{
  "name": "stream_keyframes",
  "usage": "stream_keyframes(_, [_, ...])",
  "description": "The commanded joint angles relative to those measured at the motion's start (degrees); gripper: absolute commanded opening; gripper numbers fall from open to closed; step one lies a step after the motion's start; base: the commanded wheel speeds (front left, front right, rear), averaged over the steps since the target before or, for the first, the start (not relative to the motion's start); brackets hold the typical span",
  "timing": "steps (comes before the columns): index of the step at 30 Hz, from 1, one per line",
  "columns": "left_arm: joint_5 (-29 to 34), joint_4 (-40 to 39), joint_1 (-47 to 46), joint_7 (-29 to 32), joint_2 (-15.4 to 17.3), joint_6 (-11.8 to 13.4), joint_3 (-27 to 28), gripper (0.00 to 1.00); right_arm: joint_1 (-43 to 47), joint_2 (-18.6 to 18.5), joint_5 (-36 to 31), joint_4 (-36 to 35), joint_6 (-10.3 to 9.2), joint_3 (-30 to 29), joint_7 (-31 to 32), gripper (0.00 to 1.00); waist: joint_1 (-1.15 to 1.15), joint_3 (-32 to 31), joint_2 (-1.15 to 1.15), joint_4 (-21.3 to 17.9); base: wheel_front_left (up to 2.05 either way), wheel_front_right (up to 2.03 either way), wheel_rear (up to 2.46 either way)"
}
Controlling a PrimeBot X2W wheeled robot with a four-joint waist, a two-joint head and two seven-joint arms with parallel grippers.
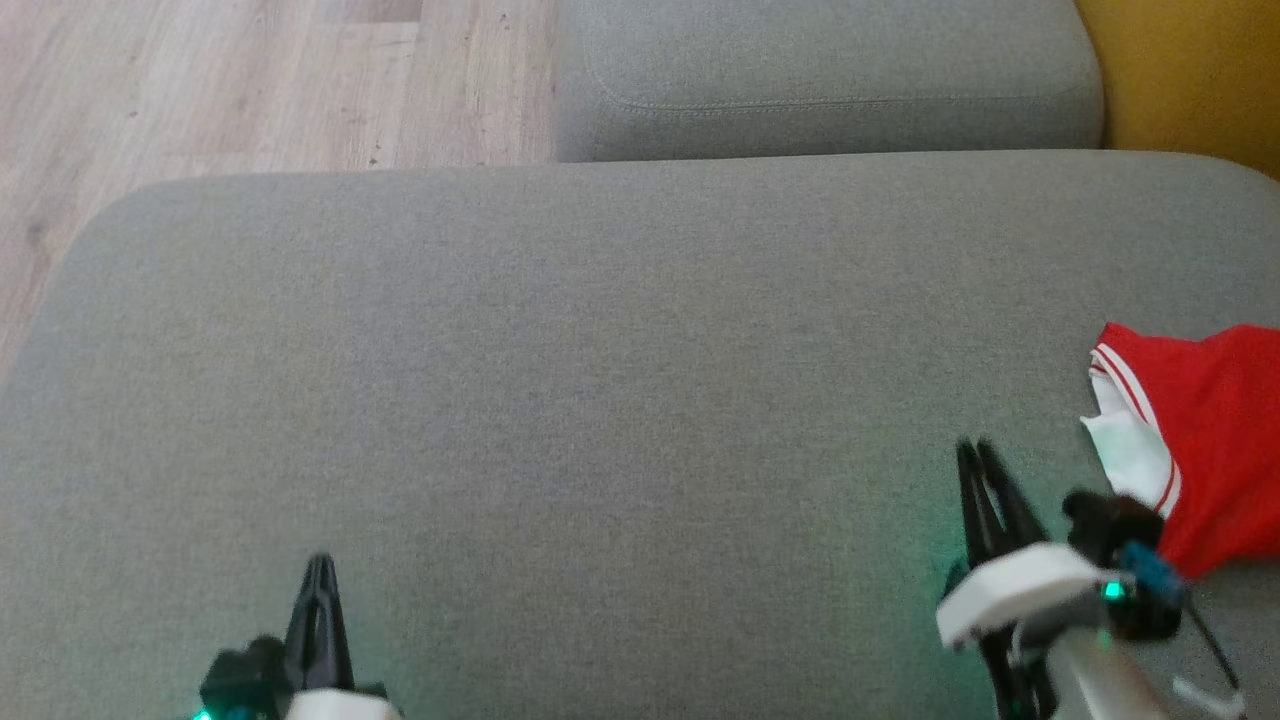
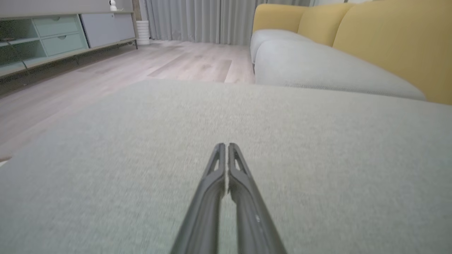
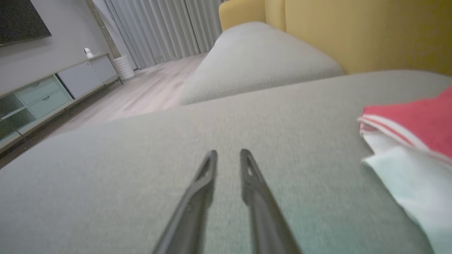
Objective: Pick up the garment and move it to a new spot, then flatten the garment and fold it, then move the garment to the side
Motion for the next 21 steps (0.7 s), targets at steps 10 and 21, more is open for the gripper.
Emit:
stream_keyframes(10, [-6.13,0.18,-0.54,1.82,0.01,-0.65,0.9,0.0,0.73,-0.01,5.79,-0.99,0.02,-0.94,1.72,0.0,0.0,0.05,0.0,-0.19,0.0,0.0,0.0])
stream_keyframes(21, [-13.5,-0.91,-1.0,3.41,0.03,-1.41,1.39,0.0,1.27,-0.03,12.69,-3.07,0.03,-1.73,3.43,0.0,0.0,0.12,0.0,-0.41,0.0,0.0,0.0])
